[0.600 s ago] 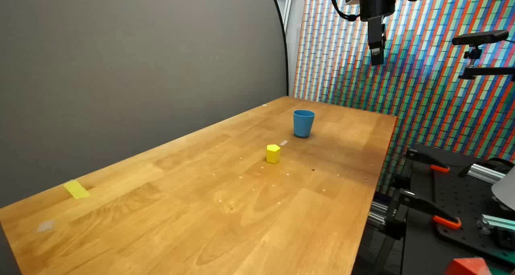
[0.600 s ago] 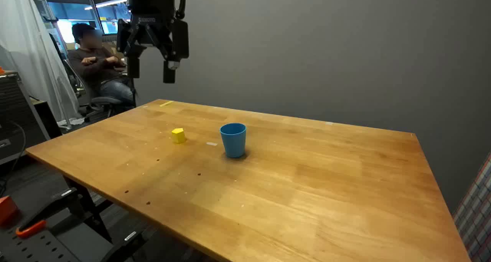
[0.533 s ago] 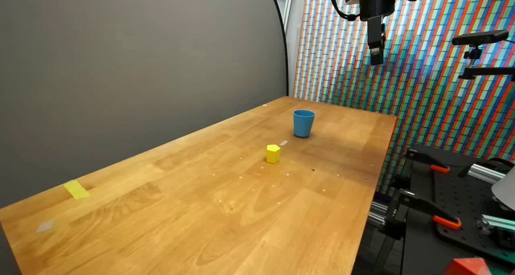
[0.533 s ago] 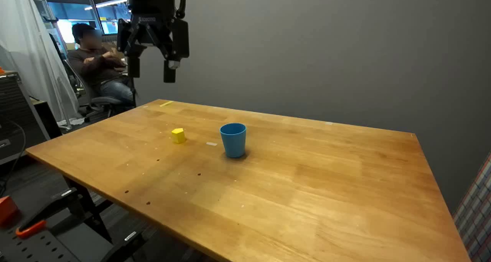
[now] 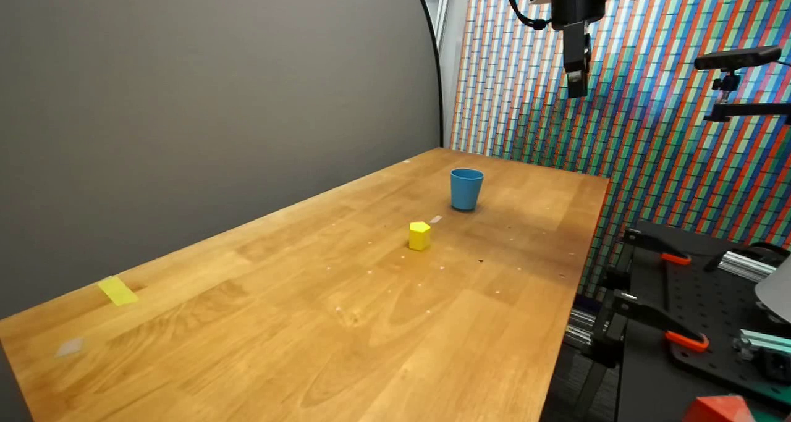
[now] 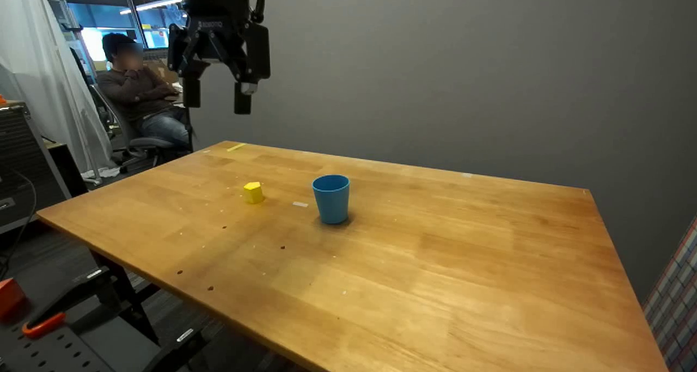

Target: Put the yellow cube inside the blue cup

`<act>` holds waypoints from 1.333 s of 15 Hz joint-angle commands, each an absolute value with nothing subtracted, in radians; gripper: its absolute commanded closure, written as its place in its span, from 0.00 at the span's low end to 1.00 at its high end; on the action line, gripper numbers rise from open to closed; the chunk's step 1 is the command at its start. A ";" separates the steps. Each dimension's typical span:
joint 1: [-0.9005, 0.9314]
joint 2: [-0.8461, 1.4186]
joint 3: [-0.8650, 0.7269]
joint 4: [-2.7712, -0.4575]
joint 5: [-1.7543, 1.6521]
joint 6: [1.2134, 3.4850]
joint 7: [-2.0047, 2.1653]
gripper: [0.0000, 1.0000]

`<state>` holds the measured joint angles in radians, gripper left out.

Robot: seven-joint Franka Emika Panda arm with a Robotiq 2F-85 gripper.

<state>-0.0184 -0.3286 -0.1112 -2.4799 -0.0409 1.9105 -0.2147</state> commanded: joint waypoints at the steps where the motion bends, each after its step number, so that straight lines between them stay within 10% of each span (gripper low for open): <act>1: -0.023 -0.307 -0.122 -2.481 0.018 1.959 -0.232 0.00; 20: 0.198 0.595 0.030 -1.860 -0.061 2.311 0.297 0.00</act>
<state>0.1740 0.5100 0.0485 -1.9556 -0.0538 2.3301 0.2418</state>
